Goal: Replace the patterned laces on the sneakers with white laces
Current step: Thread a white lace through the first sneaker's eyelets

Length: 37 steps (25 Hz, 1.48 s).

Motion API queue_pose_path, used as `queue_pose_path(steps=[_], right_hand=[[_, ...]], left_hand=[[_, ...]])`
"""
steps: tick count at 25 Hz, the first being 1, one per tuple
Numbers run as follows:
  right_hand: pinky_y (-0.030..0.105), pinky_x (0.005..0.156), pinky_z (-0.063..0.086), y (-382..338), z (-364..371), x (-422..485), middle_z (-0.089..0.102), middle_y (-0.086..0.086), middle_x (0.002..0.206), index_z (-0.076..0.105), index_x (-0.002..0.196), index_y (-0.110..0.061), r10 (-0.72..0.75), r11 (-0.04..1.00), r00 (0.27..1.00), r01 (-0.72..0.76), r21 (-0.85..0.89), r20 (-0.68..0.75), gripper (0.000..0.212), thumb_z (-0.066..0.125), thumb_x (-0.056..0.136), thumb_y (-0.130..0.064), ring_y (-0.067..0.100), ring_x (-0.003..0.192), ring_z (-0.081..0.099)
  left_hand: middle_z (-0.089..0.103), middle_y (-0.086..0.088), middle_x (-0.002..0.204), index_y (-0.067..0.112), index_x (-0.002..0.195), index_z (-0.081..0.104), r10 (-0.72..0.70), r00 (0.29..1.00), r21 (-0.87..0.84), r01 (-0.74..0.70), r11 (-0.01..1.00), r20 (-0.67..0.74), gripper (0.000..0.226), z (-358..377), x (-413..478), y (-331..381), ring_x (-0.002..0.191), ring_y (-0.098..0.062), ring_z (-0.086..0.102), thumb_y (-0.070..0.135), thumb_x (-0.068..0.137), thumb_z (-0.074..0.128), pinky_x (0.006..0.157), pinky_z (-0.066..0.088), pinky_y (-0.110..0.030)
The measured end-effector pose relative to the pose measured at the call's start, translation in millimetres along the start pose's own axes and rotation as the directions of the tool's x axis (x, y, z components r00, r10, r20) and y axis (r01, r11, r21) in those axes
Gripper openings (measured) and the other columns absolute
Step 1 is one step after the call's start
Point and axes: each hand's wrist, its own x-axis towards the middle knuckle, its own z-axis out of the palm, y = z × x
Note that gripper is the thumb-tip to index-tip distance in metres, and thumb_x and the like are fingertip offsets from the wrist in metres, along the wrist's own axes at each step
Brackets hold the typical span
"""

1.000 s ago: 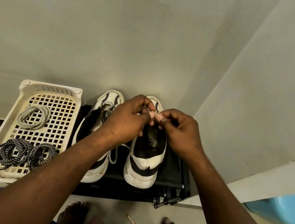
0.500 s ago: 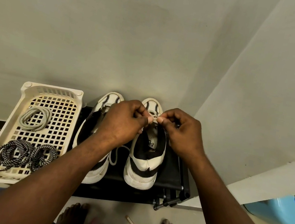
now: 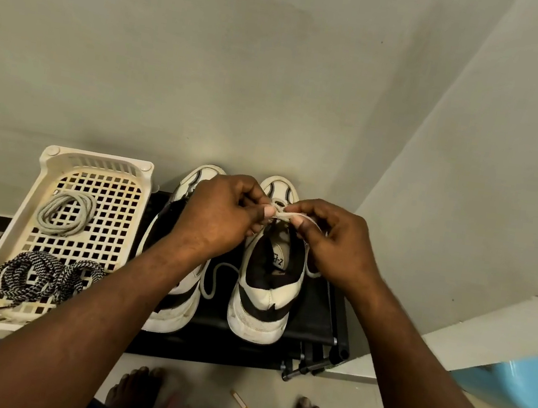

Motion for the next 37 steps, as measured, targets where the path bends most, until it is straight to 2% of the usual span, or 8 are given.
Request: queue_pose_path(steps=[3,9,14,17,22,26,29,37], right_hand=[[0.030,0.083,0.058,-6.5,5.9,-6.4,0.076,-0.016,0.099,0.078,0.112,-0.033,-0.066,0.997,0.997,0.067,-0.032,0.045,0.022,0.080,0.090,-0.032,0.006,0.092,0.070],[0.010,0.067,0.050,-2.2,2.9,-0.1,0.073,-0.018,0.082,0.080,0.096,-0.028,0.024,0.996,0.995,-0.032,-0.082,-0.092,0.004,0.079,0.092,-0.027,-0.001,0.079,0.068],[0.031,0.079,0.050,7.9,8.8,2.3,0.068,-0.015,0.090,0.075,0.092,-0.029,0.012,0.955,1.000,-0.014,-0.296,-0.006,0.001,0.076,0.092,-0.029,0.008,0.089,0.060],[0.038,0.082,0.048,10.5,16.1,1.1,0.063,-0.011,0.097,0.075,0.094,-0.031,-0.008,0.911,1.000,0.011,-0.411,0.009,0.005,0.076,0.091,-0.034,0.015,0.098,0.054],[0.042,0.083,0.048,6.5,31.4,0.3,0.061,-0.007,0.100,0.075,0.093,-0.031,-0.059,0.849,0.997,0.026,-0.528,-0.046,0.006,0.075,0.088,-0.034,0.021,0.102,0.051],[0.044,0.085,0.046,1.4,37.4,1.7,0.061,-0.006,0.103,0.075,0.097,-0.027,-0.088,0.800,0.996,0.077,-0.595,0.010,0.010,0.072,0.088,-0.031,0.022,0.106,0.051],[0.045,0.088,0.045,0.3,40.2,0.0,0.062,-0.004,0.108,0.076,0.102,-0.026,-0.108,0.758,0.993,0.111,-0.643,0.043,0.015,0.070,0.089,-0.030,0.023,0.109,0.051],[0.050,0.092,0.046,-2.3,45.5,-2.1,0.063,-0.006,0.102,0.076,0.092,-0.027,-0.033,0.746,0.994,-0.047,-0.664,-0.108,0.009,0.071,0.087,-0.031,0.023,0.106,0.051]], left_hand=[[0.076,0.002,0.074,0.020,0.093,0.073,0.032,0.994,0.033,-0.035,0.999,0.104,0.013,2.7,-1.7,1.6,0.067,-0.010,0.075,0.009,0.098,0.068,0.073,0.065,-0.040],[0.070,0.012,0.070,0.030,0.085,0.069,0.087,0.995,0.314,-0.068,0.947,-0.046,0.014,5.2,0.6,-6.7,0.069,0.000,0.067,0.039,0.089,0.078,0.071,0.057,-0.029],[0.072,0.011,0.080,0.027,0.094,0.076,0.033,0.999,0.458,-0.041,0.888,0.024,0.014,22.0,-4.1,-9.8,0.080,-0.009,0.068,0.039,0.086,0.078,0.076,0.055,-0.027],[0.071,0.011,0.077,0.025,0.087,0.077,-0.050,0.998,0.382,0.056,0.923,-0.027,0.006,23.3,-0.1,-12.7,0.076,-0.008,0.068,0.028,0.090,0.073,0.076,0.057,-0.029],[0.076,0.005,0.076,0.023,0.080,0.078,-0.193,0.981,0.157,0.190,0.969,0.006,0.012,19.7,3.0,-21.3,0.076,-0.014,0.074,0.023,0.092,0.073,0.081,0.063,-0.040],[0.077,0.002,0.075,0.022,0.079,0.078,-0.234,0.972,0.050,0.233,0.971,0.031,0.012,18.2,3.7,-25.1,0.074,-0.016,0.077,0.021,0.091,0.076,0.080,0.065,-0.045],[0.078,0.003,0.076,0.023,0.081,0.078,-0.220,0.974,0.030,0.218,0.975,0.049,0.008,15.9,2.4,-24.2,0.073,-0.015,0.077,0.022,0.090,0.079,0.079,0.065,-0.044],[0.078,0.004,0.079,0.026,0.086,0.078,-0.169,0.985,0.026,0.169,0.985,0.018,0.013,17.5,1.5,-20.9,0.070,-0.011,0.077,0.018,0.095,0.074,0.077,0.066,-0.040]])
